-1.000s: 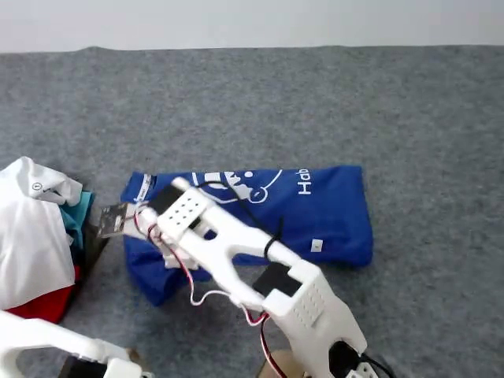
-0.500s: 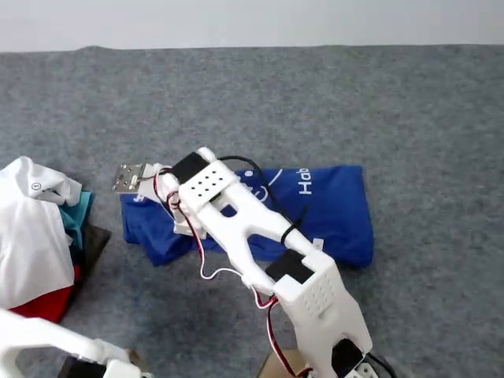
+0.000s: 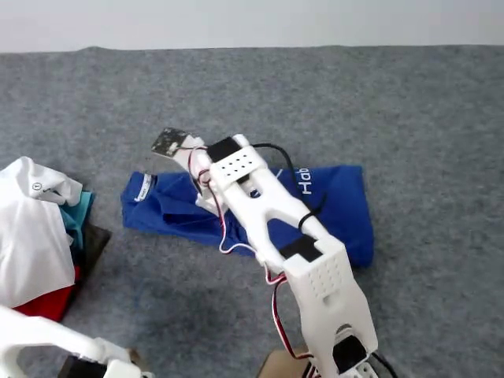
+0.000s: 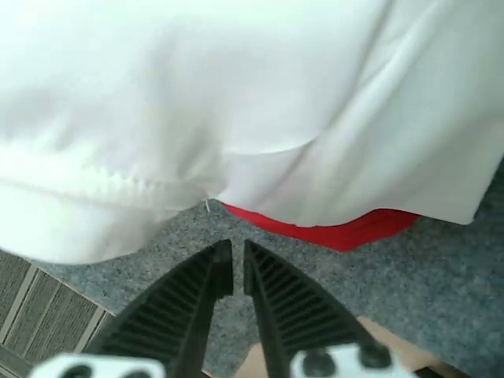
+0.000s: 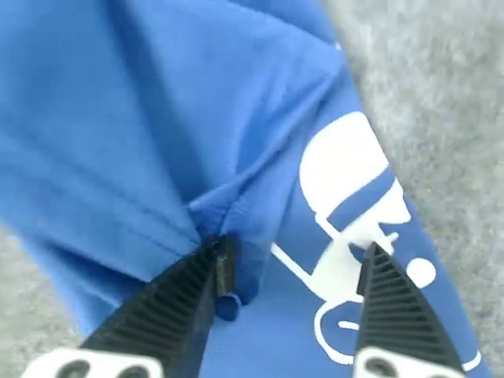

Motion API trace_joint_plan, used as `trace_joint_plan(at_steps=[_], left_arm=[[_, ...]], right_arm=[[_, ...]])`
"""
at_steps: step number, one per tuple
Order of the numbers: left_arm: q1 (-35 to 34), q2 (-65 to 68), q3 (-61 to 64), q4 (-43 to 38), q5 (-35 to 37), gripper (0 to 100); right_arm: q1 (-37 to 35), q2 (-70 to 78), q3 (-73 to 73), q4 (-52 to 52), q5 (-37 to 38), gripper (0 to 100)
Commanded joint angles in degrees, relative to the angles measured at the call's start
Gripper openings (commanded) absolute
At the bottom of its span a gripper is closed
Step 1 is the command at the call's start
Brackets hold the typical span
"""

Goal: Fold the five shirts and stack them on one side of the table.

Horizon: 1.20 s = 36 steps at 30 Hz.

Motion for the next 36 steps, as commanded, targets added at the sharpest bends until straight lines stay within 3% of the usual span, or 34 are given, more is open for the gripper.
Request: trace_joint_plan(at_steps=[1,8,18,23,31,36], left_arm=[[0.44,0.0,-0.22,-0.44,-0.44,5],[0.44,0.0,-0.22,-0.62,-0.44,5],[0.44,0.0,-0.13,-0.7,-0.44,5],[0.44,0.0,-0.13,-0.7,-0.44,5],[0.44,0.0,-0.13,-0.7,-0.44,5],[0.44,0.0,-0.13,-0.7,-0.44,5]], right_arm=[[1.19,-1.19,-3.08,0.13,-0.7,26.2],[-0.13,-7.34,-8.0,4.88,-0.7,21.7],[-9.89,-10.24,-17.14,13.67,-0.79,0.9],[-12.88,-6.11,-17.14,14.2,-0.79,1.0],[-5.32,5.05,-17.49,7.25,-0.53,1.0],[-0.22,6.81,-17.49,4.62,5.27,1.0]])
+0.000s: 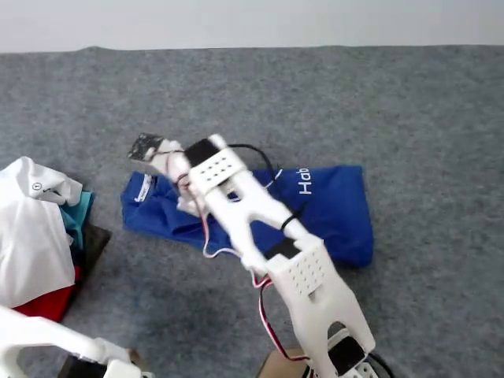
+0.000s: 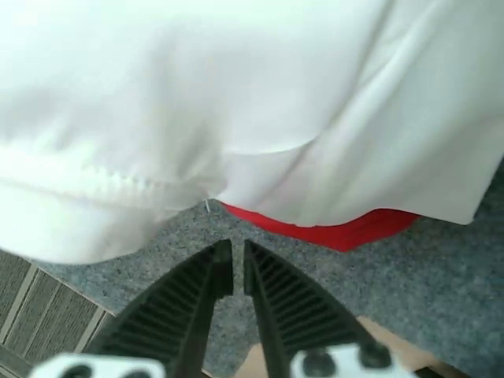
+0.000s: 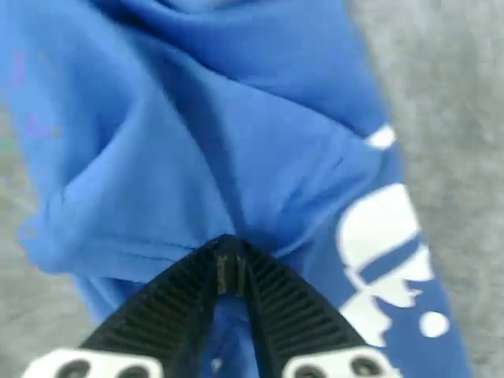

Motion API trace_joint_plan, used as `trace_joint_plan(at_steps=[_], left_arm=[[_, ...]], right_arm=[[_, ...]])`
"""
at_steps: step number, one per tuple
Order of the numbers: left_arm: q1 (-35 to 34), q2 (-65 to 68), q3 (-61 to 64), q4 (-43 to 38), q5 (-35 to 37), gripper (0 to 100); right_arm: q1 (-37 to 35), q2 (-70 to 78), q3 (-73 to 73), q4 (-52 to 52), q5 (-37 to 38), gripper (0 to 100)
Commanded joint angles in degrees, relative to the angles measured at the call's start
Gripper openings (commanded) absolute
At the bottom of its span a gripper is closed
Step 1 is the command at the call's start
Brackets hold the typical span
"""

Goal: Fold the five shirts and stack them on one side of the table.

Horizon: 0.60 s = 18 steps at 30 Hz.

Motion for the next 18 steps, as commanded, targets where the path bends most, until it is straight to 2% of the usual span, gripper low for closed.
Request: trace_joint_plan(at_steps=[1,6,12,18], left_arm=[[0.44,0.09,-0.13,-0.7,-0.44,5],[2.29,0.0,0.84,-0.7,-0.44,5],[4.04,-0.09,2.33,-0.79,-0.44,4],[4.13,-0.09,2.24,-0.79,-0.44,4]], right_arm=[[3.74,-0.84,-2.55,-2.24,3.43,1.0],[5.23,-1.1,-4.04,-2.68,4.4,1.0],[3.12,-1.1,-16.53,7.16,4.22,1.0],[-2.77,-0.57,-25.49,16.75,4.04,1.0]])
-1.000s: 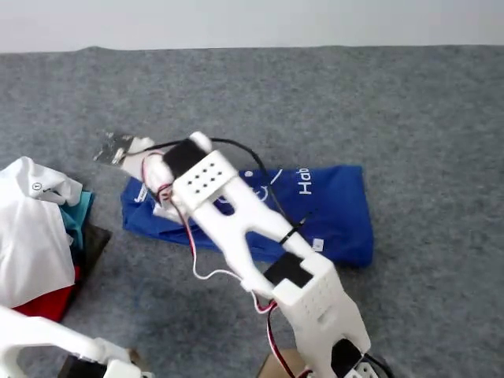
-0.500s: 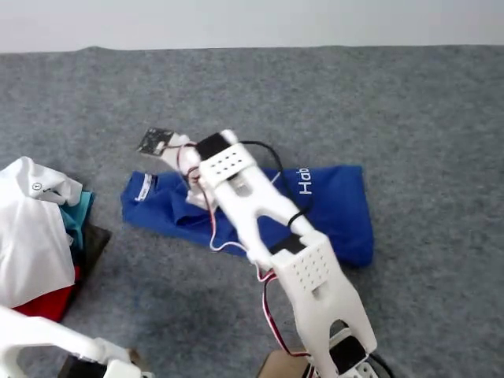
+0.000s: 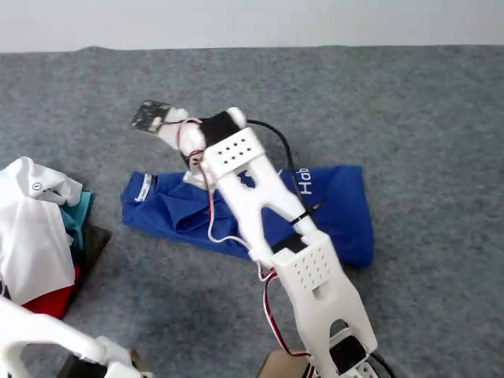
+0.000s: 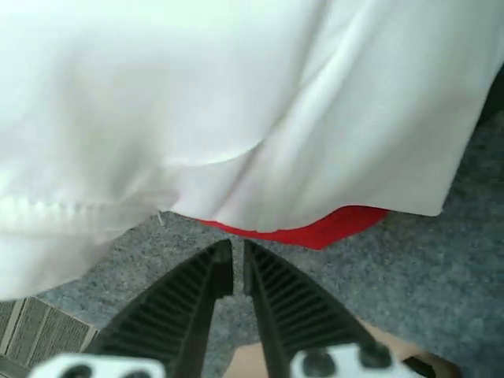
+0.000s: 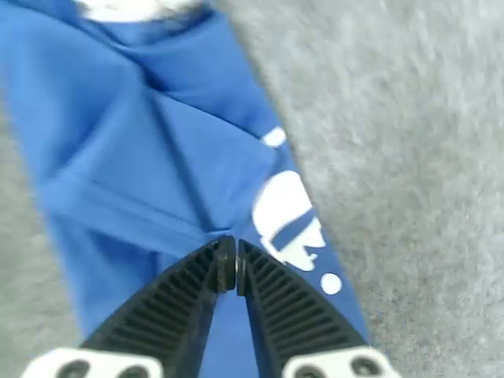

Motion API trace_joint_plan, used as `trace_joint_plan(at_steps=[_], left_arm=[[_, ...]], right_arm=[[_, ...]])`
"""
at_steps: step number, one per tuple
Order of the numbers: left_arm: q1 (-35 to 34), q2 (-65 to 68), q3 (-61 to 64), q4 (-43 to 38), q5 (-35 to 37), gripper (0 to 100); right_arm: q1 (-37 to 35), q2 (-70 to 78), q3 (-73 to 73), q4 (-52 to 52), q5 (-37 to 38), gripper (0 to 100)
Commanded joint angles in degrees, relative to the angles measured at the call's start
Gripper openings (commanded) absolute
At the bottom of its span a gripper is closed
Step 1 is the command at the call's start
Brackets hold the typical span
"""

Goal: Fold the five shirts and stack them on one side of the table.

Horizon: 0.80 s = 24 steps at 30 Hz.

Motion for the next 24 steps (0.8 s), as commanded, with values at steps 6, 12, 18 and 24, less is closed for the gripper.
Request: trace_joint_plan(at_steps=[6,12,18,24], left_arm=[[0.44,-0.18,-0.4,-0.79,-0.44,4],[0.44,-0.18,-0.4,-0.79,-0.44,4],[0.26,-0.18,-0.4,-0.79,-0.44,4],[0.44,-0.18,-0.31,-0.79,-0.44,4]], right_arm=[[-7.69,1.19,-5.01,3.74,-2.9,1.0],[-7.87,9.1,-5.36,2.59,-3.78,1.0],[-0.48,13.05,-8.88,-3.74,-0.62,1.0],[3.65,13.14,-16.97,-7.96,3.52,1.0]])
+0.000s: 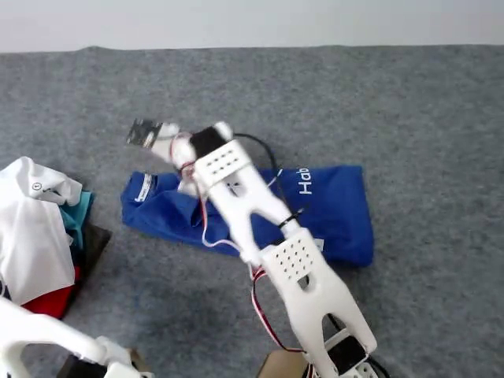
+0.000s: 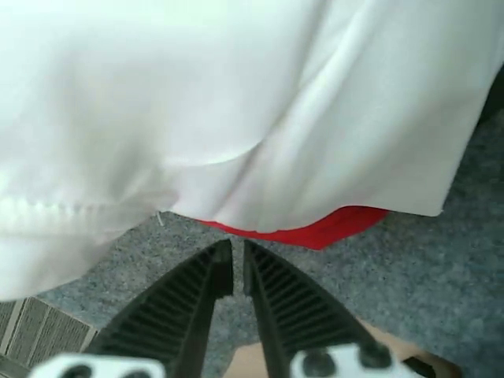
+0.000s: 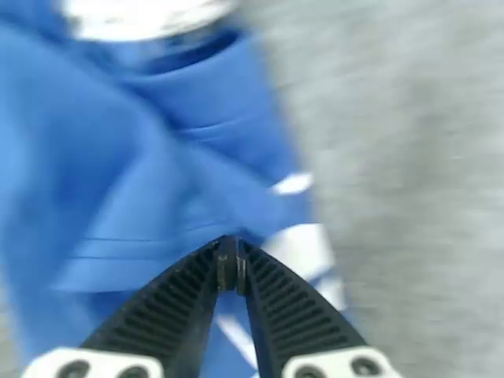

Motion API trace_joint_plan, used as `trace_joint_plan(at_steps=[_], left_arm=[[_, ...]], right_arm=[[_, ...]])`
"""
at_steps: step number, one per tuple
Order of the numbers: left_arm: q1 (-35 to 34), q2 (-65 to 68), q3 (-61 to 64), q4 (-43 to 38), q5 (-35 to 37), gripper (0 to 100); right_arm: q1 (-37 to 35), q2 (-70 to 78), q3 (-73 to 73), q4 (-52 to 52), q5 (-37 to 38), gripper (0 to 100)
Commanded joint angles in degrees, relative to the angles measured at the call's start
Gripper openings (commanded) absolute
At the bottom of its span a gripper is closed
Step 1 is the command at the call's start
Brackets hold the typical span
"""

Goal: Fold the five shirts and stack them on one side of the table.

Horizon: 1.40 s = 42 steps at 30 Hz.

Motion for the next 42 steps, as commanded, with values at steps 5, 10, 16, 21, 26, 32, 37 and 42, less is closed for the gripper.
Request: trace_joint_plan(at_steps=[5,10,16,21,26,32,37,42], left_arm=[[0.44,-0.18,-0.31,-0.79,-0.44,4],[0.44,-0.18,-0.31,-0.79,-0.44,4],[0.44,-0.18,-0.31,-0.79,-0.44,4],[0.44,-0.18,-0.31,-0.79,-0.44,4],[0.44,-0.18,-0.31,-0.79,-0.44,4],[0.44,-0.18,-0.31,-0.79,-0.44,4],[0.44,-0.18,-0.31,-0.79,-0.44,4],[0.44,-0.18,-0.31,-0.79,-0.44,4]], right_arm=[[-0.31,-1.98,-7.65,2.42,1.85,1.0],[-6.73,-2.77,-11.34,13.14,0.62,1.0],[-10.15,-2.51,-10.11,15.08,-7.3,1.0],[-8.48,-2.42,-1.67,11.65,-7.12,1.0],[-2.51,-2.42,4.92,2.86,-2.37,1.0],[1.19,-3.56,2.55,-5.41,3.6,1.0],[-1.1,-4.44,-3.87,-1.27,3.52,1.0],[-5.85,-3.91,-6.86,8.31,3.34,1.0]])
